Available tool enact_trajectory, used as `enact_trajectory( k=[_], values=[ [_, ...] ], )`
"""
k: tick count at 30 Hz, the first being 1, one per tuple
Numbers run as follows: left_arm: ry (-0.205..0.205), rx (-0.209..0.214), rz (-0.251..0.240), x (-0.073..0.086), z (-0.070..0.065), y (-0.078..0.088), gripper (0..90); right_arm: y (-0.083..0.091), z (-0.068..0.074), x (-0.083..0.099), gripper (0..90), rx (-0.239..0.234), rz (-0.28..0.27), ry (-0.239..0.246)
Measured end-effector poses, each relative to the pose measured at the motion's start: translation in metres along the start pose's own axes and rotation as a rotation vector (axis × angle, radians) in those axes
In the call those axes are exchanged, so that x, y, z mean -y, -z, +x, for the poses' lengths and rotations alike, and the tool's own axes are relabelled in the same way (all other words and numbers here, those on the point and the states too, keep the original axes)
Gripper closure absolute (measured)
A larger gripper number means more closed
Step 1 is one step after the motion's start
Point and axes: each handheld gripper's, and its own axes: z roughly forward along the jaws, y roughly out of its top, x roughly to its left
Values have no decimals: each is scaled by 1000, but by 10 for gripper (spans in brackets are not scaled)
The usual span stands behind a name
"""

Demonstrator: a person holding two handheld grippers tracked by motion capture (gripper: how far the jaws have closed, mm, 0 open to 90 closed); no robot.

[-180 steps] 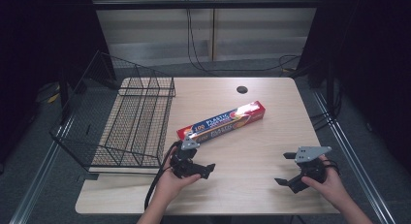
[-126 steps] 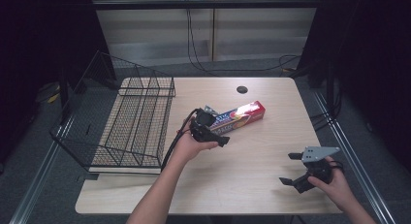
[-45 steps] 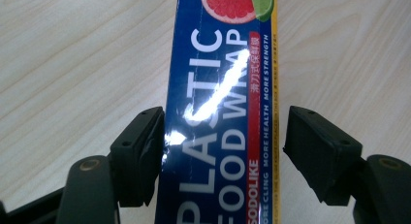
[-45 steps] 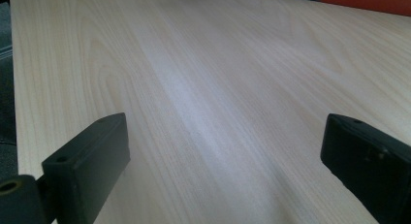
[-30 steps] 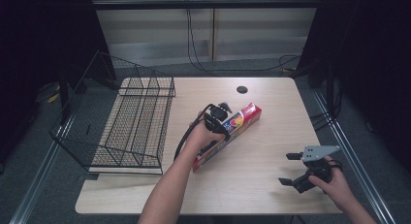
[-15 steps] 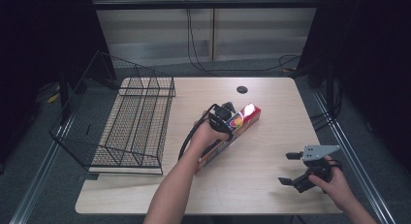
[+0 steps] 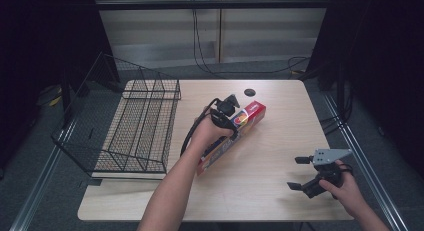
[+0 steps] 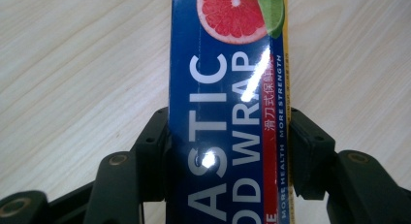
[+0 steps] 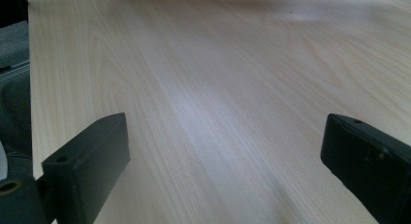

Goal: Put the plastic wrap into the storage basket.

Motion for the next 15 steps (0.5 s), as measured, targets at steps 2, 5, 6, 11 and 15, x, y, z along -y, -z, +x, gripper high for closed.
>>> enact_trajectory(
  k=[2,5,6,11,15],
  values=[
    [5,-5,-7,0,2,6,441,0,0,0,32,1,0,5],
    [44,-14,-16,1,4,14,440,0,0,-1,32,-1,-4,4],
    [48,-31,-15,1,6,21,440,0,0,-1,32,-1,-4,3],
    [69,-32,-25,2,11,35,440,0,0,-1,32,-8,-5,-1],
    [100,-44,-40,3,14,46,439,0,0,-1,32,-7,-7,1]
  ],
)
